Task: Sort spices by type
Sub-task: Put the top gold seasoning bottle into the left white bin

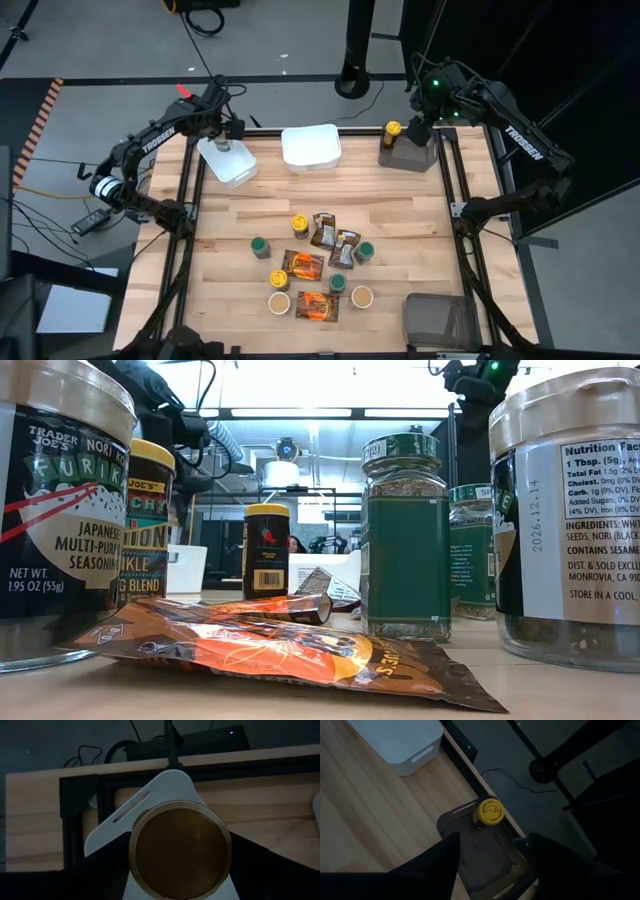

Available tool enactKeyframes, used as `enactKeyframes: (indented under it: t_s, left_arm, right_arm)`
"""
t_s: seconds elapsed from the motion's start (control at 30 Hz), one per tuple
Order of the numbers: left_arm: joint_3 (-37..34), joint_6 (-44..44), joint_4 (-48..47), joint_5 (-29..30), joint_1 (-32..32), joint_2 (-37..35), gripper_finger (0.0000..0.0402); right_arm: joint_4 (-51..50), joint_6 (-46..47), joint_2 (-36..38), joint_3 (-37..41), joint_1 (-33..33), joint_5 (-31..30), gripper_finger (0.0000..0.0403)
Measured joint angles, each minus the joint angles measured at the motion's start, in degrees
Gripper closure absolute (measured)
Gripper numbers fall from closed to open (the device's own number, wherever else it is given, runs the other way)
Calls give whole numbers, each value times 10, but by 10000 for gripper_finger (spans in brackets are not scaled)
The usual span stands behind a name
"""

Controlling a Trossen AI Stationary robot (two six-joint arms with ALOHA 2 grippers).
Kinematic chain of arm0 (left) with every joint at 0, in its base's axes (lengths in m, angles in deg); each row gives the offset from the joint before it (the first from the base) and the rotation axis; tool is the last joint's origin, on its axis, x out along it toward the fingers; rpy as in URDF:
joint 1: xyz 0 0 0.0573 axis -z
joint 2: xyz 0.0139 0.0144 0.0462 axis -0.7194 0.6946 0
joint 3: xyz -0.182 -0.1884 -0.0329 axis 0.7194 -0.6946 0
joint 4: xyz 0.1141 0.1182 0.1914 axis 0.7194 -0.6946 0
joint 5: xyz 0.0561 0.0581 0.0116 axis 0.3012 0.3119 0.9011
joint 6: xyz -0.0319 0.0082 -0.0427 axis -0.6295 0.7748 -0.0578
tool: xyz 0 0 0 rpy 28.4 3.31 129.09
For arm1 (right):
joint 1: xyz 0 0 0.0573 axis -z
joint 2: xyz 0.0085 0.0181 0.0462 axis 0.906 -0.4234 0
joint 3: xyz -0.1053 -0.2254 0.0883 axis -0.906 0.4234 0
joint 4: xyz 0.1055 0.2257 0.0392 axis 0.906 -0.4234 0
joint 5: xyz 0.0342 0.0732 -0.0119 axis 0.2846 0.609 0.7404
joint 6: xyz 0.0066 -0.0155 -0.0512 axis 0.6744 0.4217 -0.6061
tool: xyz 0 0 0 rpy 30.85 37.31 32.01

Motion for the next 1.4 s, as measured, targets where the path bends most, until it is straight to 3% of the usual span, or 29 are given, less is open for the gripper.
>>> enactKeyframes:
  t_s: [0.87,1.2,1.4]
  left_arm:
    - [0,-36,78,6,-19,97,123]
    - [2,10,55,-17,-20,97,61]
    - [2,17,61,-16,-20,97,49]
  right_arm:
    - [2,-7,0,0,0,4,162]
    - [2,-7,0,0,0,25,162]
    - [3,-9,0,0,0,26,160]
